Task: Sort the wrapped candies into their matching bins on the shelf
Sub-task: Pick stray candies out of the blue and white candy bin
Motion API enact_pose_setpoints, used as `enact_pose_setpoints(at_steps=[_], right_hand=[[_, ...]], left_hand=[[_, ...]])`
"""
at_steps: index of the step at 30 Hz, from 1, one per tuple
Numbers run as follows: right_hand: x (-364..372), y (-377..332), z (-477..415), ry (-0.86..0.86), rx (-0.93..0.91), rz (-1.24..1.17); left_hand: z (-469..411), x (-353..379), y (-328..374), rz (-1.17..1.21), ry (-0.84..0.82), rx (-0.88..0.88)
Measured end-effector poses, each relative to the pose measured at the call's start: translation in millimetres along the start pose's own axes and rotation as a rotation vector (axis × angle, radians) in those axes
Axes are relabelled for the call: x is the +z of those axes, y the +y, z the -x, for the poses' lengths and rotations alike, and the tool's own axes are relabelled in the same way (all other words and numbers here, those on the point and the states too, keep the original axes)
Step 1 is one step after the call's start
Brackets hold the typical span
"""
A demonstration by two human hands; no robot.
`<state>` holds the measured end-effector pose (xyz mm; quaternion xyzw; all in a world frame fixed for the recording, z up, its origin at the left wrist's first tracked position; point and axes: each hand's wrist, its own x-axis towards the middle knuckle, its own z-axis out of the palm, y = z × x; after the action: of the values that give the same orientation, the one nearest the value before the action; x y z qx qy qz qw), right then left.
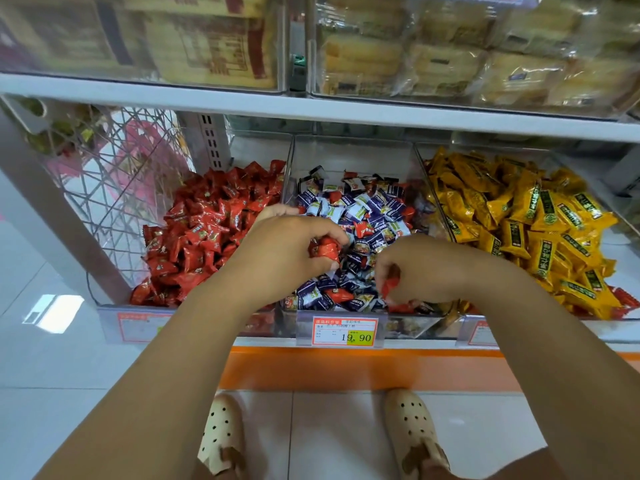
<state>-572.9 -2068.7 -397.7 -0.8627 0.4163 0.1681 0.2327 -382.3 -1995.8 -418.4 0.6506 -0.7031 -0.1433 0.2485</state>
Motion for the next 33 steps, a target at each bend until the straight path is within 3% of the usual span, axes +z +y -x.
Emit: enact_pose_setpoints(at_steps=[2,4,10,14,21,29,33], right_hand=[[-3.7,-1.4,4.4,0.082,-0.037,-0.217],[-1.8,-4.6,0.9,0.146,-0.080,-0.286],[27.0,-22.2,-31.4,0.032,-0.133,-0.063],[31.8,-24.6,-35.8,0.092,-0.138,-0.102],[-10.5,-17.4,-11.7,0.158,-0.126,-0.419],[-21.1,-84.1,-39.9,0.528,-0.291,-0.870],[-12.5,-105.3,-63.1,0.396,-0.301,-0.913]], left_hand=[[0.3,-2.1,-0.5,0.021,0.029,0.023],[1.1,-4.4,1.4,0.037,0.066,0.039],[5.2,-7.5,3.2,0.100,0.119,0.034],[8.1,-12.9,4.8,0.258,0.174,-0.017],[15.5,-30.6,-22.6,0.348,0.312,-0.136],[21.3,-56.0,-60.5,0.340,0.593,-0.363],[20.7,-62.1,-77.3,0.298,0.552,-0.417]])
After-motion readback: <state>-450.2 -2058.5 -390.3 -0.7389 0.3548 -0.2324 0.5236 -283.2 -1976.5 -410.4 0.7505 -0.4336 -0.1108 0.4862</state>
